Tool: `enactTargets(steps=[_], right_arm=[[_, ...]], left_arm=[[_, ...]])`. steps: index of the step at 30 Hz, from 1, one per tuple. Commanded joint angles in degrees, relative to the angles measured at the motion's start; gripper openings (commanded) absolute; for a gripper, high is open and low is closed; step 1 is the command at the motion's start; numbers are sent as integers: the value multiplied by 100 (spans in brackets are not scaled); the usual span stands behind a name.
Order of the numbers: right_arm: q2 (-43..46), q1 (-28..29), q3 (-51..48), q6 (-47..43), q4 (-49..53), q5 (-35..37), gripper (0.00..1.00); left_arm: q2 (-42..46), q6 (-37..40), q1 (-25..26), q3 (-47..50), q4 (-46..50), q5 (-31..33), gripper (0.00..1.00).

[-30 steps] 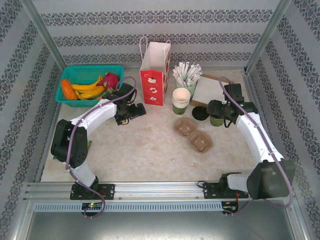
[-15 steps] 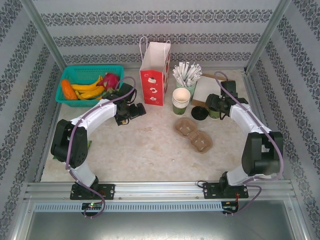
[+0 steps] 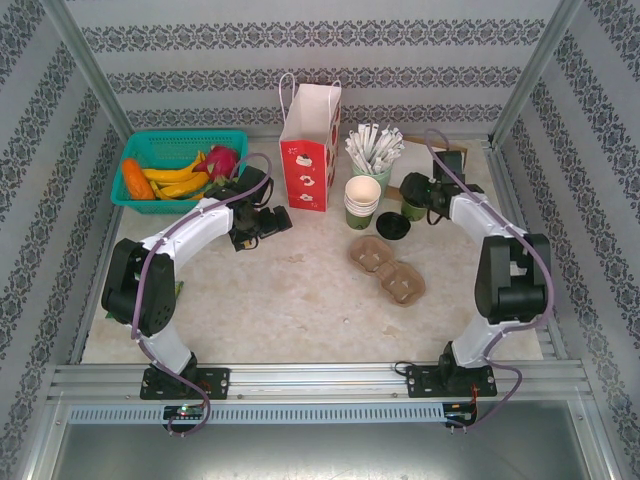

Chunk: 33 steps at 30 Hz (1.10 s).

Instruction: Pack the takeout coffee

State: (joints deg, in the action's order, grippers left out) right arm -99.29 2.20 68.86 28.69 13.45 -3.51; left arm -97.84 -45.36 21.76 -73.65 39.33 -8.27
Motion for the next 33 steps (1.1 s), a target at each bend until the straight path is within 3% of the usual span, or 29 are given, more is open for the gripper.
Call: enactTargets(steps=[1,18,33], right_arm=[[-314,172,385,82,-67,-26,78],[-570,358,953,-53,470,171,90],[43,359,768,-160,650,441,94]], left_arm=[[11,-26,21,-175,-41,139,100],[-68,93,8,-308,22,133,100],[100,304,-4,-352,-131,102,100]])
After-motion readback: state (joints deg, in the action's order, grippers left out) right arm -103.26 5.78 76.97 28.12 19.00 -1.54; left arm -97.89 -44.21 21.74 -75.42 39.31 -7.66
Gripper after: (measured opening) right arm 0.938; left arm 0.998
